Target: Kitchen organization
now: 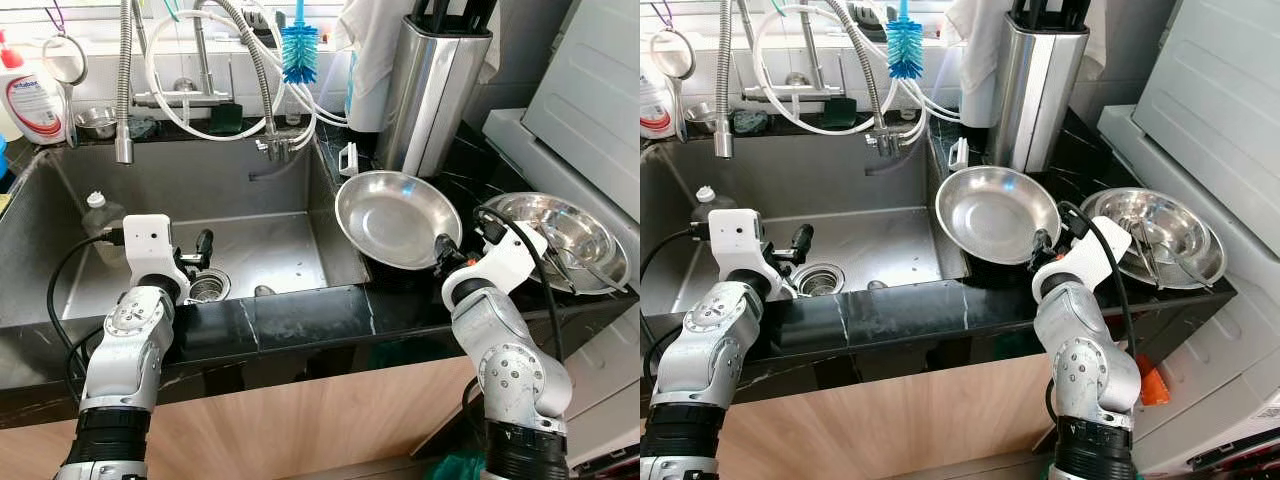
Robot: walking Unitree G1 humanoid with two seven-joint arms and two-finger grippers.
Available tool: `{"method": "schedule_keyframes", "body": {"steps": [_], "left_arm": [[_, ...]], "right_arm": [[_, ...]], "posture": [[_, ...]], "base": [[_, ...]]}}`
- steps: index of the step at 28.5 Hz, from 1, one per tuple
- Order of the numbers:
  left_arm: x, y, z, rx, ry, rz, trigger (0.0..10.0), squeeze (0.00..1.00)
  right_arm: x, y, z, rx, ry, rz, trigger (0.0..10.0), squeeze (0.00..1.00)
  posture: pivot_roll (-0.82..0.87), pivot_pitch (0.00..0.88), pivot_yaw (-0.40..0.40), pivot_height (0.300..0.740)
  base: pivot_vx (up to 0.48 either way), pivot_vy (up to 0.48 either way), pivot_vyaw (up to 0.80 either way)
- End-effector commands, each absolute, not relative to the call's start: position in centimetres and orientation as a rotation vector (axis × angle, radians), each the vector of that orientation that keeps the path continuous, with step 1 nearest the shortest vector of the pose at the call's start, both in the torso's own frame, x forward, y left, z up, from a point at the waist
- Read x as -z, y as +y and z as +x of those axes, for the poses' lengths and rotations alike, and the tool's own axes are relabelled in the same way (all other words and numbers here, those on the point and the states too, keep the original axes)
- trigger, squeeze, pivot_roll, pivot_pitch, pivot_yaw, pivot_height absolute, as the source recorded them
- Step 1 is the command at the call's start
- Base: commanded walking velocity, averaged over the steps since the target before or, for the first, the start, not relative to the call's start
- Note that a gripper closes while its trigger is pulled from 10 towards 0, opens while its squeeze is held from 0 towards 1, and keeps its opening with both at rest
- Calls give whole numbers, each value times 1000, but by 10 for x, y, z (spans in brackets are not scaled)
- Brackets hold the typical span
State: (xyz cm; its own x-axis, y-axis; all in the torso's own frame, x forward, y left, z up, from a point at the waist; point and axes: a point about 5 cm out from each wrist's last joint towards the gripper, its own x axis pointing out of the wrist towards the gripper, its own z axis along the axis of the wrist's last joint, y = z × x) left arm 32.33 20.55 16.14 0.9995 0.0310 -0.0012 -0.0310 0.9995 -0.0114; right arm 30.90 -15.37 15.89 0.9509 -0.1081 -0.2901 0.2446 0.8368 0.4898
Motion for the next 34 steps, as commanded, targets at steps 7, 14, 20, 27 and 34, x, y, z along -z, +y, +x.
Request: {"method": "schedule_keyframes", "body": {"steps": [7,14,20,27,34], "left_arm": [[-168,204,323,-21,-20,18,10000,0],[-168,204,323,-25,-19,18,10000,0],[-169,205,324,-29,-17,25,10000,0],[-169,205,324,-29,-17,34,10000,0],[-173,203,324,-30,-53,72,10000,0]], "right_arm": [[-146,-149,308,168,334,570,0,0],[-148,-150,309,178,324,577,0,0],[-149,-149,310,170,319,576,0,0],[-157,-148,312,152,244,622,0,0],[-182,-142,314,65,39,764,0,0]], "posture": [[64,0,-39,740],[68,0,-39,740],[67,0,-37,740],[66,0,-37,740],[67,0,-36,740]], "base": [[0,0,0],[0,0,0],[0,0,0],[0,0,0],[0,0,0]]}}
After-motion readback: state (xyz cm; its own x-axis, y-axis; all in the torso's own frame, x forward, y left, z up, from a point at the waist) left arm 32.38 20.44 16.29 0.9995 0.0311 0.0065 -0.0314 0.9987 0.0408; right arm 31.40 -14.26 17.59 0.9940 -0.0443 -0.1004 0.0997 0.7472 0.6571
